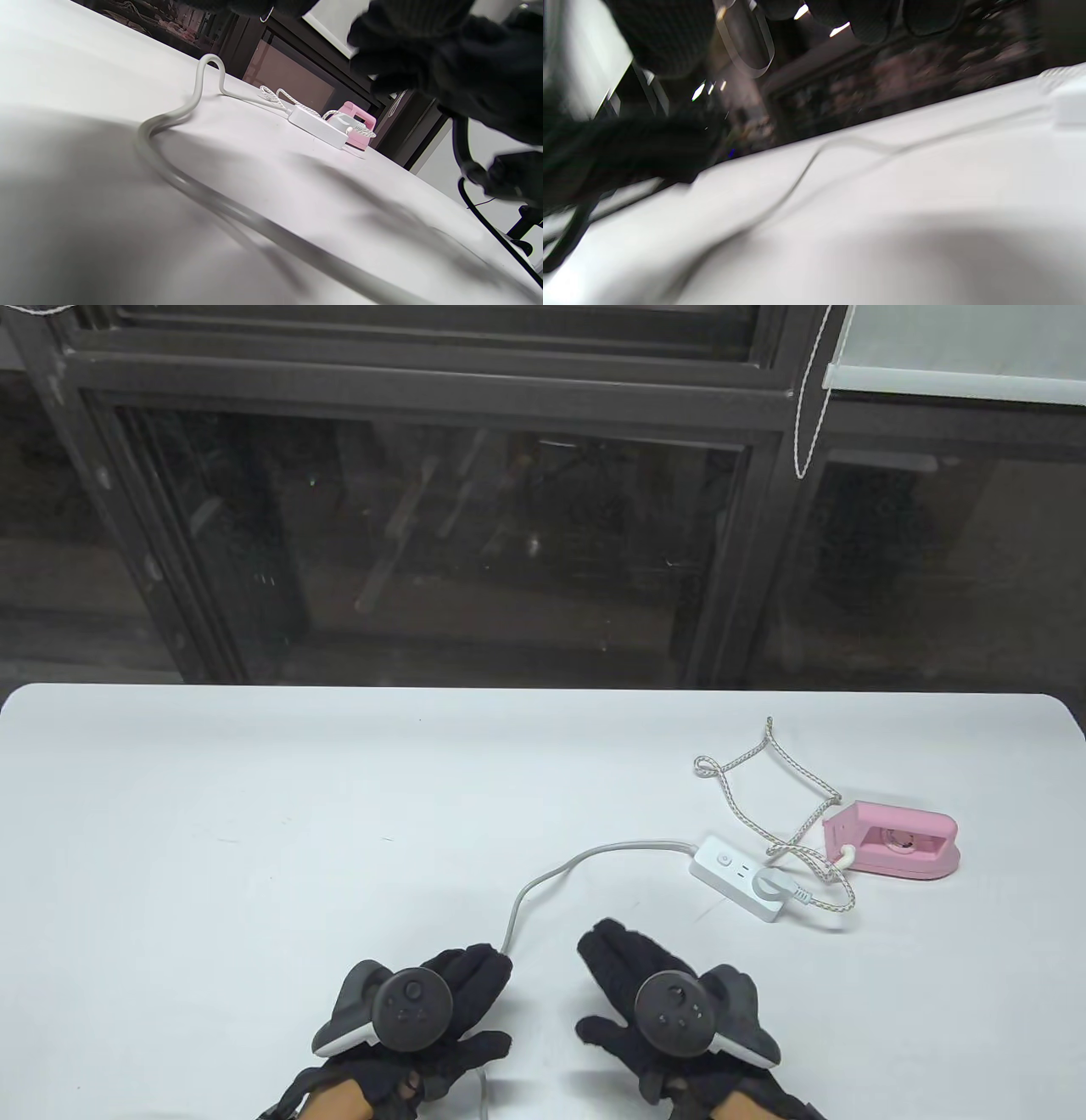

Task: Unplug the electric iron

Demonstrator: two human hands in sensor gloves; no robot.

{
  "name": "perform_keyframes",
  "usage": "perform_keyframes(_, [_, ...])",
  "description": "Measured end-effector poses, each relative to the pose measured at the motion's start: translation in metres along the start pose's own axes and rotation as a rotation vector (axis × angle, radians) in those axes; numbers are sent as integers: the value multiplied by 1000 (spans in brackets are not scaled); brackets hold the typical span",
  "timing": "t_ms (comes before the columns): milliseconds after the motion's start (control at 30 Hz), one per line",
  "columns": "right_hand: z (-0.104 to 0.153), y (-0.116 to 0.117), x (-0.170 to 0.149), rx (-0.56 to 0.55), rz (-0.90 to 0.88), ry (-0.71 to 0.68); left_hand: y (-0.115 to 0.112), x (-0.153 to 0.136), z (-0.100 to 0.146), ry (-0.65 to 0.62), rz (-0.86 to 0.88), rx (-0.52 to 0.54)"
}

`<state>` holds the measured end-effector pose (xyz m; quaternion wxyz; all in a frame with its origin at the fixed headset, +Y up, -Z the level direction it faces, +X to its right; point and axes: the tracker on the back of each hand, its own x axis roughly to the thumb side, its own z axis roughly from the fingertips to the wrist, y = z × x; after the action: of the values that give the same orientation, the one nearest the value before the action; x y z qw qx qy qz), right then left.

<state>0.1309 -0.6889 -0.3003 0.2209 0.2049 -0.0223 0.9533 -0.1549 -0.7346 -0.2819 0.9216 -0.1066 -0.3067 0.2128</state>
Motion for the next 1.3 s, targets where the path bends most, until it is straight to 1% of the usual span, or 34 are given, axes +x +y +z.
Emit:
perform_keyframes(33, [-10,-11,-11,-66,20,46,0,0,0,-1,-1,1])
perform_keyframes(67, [-22,-20,-24,-105,85,109,0,0,0,-1,-2,-1])
perform_keyframes(133, [-41,-28,-53,-134,269,328,-1,0,0,2,-7,-10])
perform_keyframes(167, [-55,-30,-76,-79,372,408,-1,0,0,3,-7,-13])
perform_keyframes(200, [-63,-28,-93,-16,404,475,-1,0,0,4,-6,-17])
perform_keyframes(300, [-73,-19,-131,98,355,629,-1,-1,0,7,-2,-24])
perform_keyframes(367, [-75,-12,-147,149,303,645,-1,-1,0,7,3,-26])
perform_keyframes(433, [-74,-4,-157,193,343,678,-2,-1,0,8,7,-39])
perform_keyframes(500, [-73,4,-163,213,341,662,-3,-2,-1,9,11,-48])
perform_keyframes(567, [-73,9,-165,200,355,655,-3,-2,-1,10,12,-57])
perform_keyframes(667, [-74,9,-168,189,325,665,-3,-2,-1,15,11,-63])
perform_keyframes(767, [-77,7,-176,198,246,690,-4,-3,-1,27,17,-74])
perform_keyframes(967, [-78,10,-175,198,281,687,-5,-5,-2,38,24,-86])
perform_keyframes(1033, [-75,13,-171,181,299,652,-5,-4,-2,38,22,-89])
perform_keyframes(1133, [-69,21,-159,155,327,549,-5,-4,-3,33,18,-88])
perform_keyframes(1200, [-63,30,-143,130,362,434,-6,-4,-3,28,17,-88])
perform_keyframes(1300, [-57,43,-116,139,419,279,-6,-3,-4,25,11,-86])
